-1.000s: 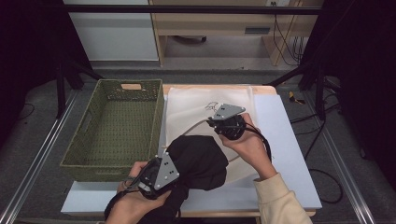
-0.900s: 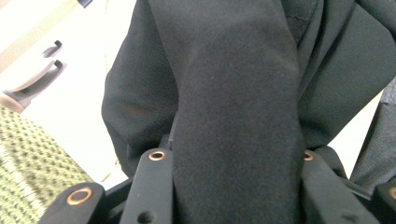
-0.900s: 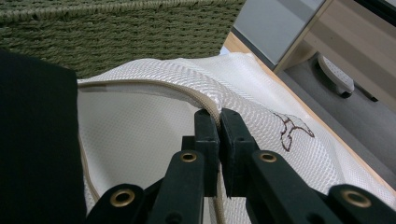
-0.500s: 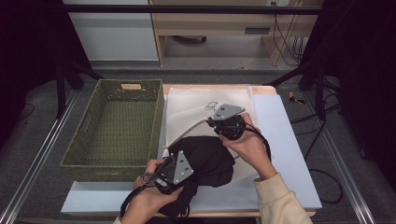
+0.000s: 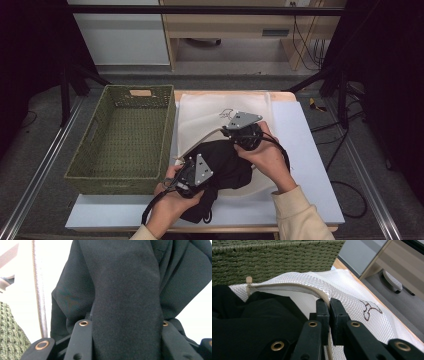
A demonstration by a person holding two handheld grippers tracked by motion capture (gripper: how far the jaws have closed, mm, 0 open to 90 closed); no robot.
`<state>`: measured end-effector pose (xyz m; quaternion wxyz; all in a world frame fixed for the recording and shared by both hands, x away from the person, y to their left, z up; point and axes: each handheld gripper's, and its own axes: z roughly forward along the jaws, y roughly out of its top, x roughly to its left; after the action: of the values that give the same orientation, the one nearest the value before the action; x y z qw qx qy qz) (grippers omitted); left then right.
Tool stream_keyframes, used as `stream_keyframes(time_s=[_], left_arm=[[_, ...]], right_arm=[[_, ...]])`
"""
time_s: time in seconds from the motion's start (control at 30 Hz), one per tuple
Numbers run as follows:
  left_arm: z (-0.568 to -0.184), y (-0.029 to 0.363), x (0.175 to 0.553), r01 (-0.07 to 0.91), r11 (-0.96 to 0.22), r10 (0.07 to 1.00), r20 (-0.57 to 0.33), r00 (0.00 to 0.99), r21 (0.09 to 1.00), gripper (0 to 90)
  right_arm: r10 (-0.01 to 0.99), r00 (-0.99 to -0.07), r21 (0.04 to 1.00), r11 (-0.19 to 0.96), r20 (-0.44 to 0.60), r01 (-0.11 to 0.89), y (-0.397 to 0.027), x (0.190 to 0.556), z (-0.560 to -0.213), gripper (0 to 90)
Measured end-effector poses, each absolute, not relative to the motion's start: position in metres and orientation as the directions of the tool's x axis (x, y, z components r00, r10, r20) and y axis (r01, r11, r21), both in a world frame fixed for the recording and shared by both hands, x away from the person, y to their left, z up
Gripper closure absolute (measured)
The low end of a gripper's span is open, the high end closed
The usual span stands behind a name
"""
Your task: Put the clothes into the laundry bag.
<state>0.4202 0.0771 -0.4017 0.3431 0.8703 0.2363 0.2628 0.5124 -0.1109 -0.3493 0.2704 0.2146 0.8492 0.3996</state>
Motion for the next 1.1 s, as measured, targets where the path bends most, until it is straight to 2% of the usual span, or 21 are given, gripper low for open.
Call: stream_keyframes(time_s=[0.67, 1.1], left_arm=[[-0.428, 0.060, 0.445, 0.307, -0.616, 0.678, 0.290, 0.675, 0.726, 64.9], [-0.442, 0.053, 0.454, 0.349, -0.564, 0.730, 0.254, 0.634, 0.749, 62.8]], right_arm=[[0.571, -0.769, 0.789, 0.597, -0.289, 0.147, -0.107, 0.510, -0.350, 86.5], [0.564, -0.771, 0.784, 0.605, -0.295, 0.142, -0.107, 0.510, -0.351, 86.4]])
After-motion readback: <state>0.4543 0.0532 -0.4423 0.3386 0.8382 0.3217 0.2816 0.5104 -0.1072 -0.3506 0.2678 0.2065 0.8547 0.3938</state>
